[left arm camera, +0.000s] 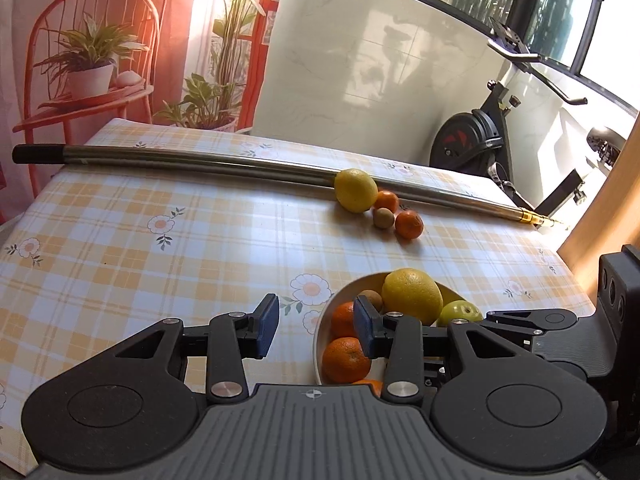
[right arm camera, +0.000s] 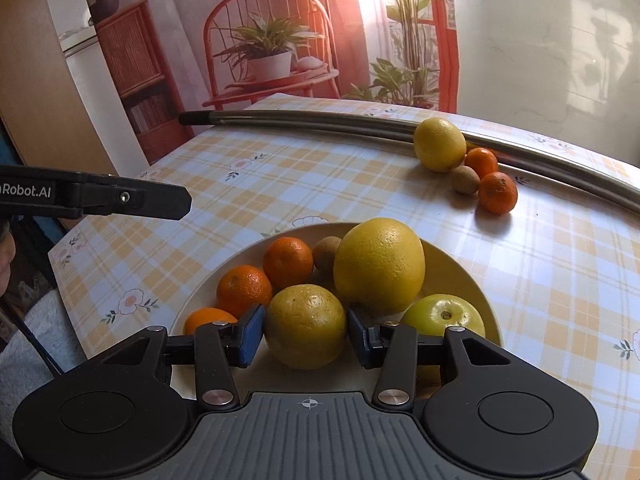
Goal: Organize fruits
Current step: 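Lower the yellow lemon into the plate and open the right tool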
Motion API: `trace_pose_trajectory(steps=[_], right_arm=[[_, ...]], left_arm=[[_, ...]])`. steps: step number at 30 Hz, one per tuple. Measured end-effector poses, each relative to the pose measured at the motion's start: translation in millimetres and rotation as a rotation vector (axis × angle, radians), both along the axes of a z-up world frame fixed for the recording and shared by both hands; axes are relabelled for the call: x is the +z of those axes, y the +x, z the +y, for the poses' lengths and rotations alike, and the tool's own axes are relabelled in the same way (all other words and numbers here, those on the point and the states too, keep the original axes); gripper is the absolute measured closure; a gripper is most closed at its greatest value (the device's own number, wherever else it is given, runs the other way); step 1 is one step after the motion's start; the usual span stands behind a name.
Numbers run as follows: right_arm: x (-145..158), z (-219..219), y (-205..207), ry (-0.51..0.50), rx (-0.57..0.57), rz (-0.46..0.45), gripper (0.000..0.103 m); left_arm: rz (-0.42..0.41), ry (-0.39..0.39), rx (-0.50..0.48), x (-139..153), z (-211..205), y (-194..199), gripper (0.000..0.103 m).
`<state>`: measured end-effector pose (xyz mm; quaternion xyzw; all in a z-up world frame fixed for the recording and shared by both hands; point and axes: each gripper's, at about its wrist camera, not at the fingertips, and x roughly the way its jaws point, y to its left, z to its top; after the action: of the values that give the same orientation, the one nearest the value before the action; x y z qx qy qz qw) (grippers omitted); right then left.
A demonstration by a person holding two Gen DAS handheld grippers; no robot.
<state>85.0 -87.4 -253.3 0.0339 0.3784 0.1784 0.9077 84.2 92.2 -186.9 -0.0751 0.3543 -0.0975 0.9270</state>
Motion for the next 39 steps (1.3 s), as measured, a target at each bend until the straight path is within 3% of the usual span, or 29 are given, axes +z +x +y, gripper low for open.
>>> trace_pose_trajectory(steps=[13,15,18,26,39], right_arm=[[5,-9,-9,0.062,-0.019,0.039,0.057],[4,-13,-13,0.073,-0.024,0.055,0.060],[1,-14,-17,0.077,-0.007,0.070,0.073],[3,-3,-7,0.021,0.000,0.035,0.074],[6,-9,-4,0.045,-0.035,0.041,0.073]], left_arm=[[0.008,-0.001,0.025,-4,5,-1,0.060],[0.007,-0.007,0.027,-4,6,-2,0.060],[0.010,-0.008,0.034,-6,6,-3,0.060],[0.017,-0.005,0.037,-7,5,-4,0.060],[0.021,-0.001,0.042,-7,5,-3,0.060]])
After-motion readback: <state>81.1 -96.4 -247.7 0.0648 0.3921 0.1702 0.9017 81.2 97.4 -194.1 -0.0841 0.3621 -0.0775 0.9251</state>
